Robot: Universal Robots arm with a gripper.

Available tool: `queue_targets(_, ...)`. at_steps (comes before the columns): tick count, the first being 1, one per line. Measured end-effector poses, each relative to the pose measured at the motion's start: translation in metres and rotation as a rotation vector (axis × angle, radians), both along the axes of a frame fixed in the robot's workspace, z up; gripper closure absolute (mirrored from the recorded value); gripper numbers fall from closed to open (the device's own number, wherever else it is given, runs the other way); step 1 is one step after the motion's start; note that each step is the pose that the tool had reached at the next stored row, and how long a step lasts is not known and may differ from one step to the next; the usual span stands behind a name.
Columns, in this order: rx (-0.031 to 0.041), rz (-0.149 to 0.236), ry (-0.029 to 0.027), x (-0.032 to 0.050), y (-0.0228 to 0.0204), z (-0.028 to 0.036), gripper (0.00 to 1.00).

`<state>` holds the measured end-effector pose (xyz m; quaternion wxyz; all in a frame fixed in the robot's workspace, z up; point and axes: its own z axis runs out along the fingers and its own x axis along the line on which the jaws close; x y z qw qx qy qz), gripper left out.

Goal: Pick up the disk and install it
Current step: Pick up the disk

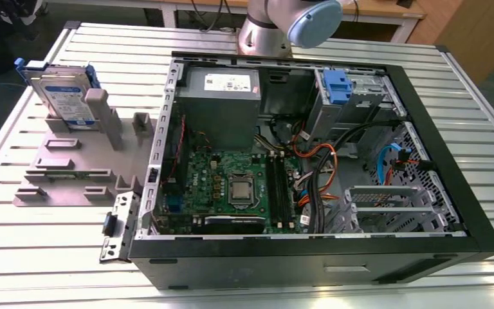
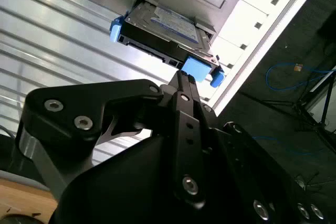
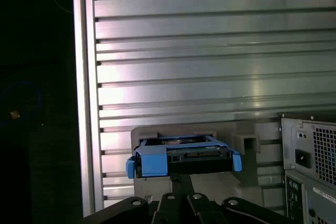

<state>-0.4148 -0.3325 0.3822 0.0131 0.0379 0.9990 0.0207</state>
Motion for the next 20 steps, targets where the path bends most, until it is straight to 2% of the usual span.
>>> queue_targets(2,0.0000,0.000,0.0000,0.0000,-0.0003,0.0000,0.89)
queue_targets(4,0.0000,0.000,0.0000,0.0000,-0.0032,0.0000,0.89)
queue_targets(15,-0.0001,0.002,0.0000,0.0000,-0.0034,0.0000,0.89)
queue_targets(17,0.0000,0.011,0.0000,0.0000,-0.0034,0.0000,0.89)
queue_targets(20,0.0000,0.047,-0.0001,0.0000,-0.0034,0.0000,0.89)
